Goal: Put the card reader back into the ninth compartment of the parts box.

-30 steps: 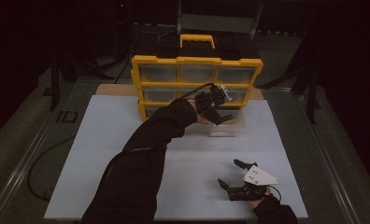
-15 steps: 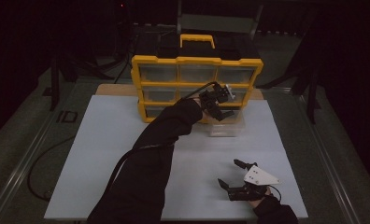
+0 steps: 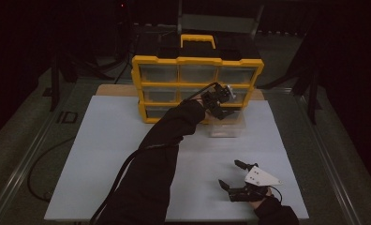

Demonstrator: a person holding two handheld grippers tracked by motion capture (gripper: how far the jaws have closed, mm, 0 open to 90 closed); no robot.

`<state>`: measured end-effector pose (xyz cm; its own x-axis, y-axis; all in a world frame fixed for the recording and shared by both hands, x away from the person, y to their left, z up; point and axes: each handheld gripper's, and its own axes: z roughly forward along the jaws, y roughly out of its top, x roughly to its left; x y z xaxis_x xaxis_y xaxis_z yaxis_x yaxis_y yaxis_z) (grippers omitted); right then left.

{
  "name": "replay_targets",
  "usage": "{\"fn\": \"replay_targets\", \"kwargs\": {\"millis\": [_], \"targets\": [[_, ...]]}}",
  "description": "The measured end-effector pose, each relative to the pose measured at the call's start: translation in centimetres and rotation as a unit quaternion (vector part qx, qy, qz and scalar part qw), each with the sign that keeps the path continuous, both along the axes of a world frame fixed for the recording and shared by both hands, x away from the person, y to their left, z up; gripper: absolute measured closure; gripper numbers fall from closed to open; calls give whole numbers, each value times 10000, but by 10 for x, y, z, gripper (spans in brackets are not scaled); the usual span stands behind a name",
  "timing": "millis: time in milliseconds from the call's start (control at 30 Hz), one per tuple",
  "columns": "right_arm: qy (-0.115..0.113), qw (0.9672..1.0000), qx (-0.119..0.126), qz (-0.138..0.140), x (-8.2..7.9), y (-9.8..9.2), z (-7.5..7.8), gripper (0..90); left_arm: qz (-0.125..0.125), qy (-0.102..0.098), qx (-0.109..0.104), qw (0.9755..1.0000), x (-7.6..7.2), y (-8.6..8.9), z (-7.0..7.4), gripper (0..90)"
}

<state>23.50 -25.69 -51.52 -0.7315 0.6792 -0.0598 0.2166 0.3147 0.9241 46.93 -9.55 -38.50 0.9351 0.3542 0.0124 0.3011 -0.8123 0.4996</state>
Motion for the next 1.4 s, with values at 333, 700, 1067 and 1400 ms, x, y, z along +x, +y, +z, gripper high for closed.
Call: {"fn": "replay_targets", "kwargs": {"millis": [333, 700, 1067, 1400], "targets": [[1, 10000, 5, -6, 0, 1, -1, 87, 166, 26, -90, 9998, -4, 4, 4, 530], [-16, 10000, -39, -14, 0, 1, 0, 87, 152, 31, -240, 9996, -16, 12, 14, 348], [-15, 10000, -43, -29, 0, 1, 0, 87, 119, 97, -293, 9995, -25, 23, 15, 160], [-22, 10000, -62, -46, 0, 1, 0, 87, 0, 205, -483, 9986, -30, 39, 14, 3]]}}
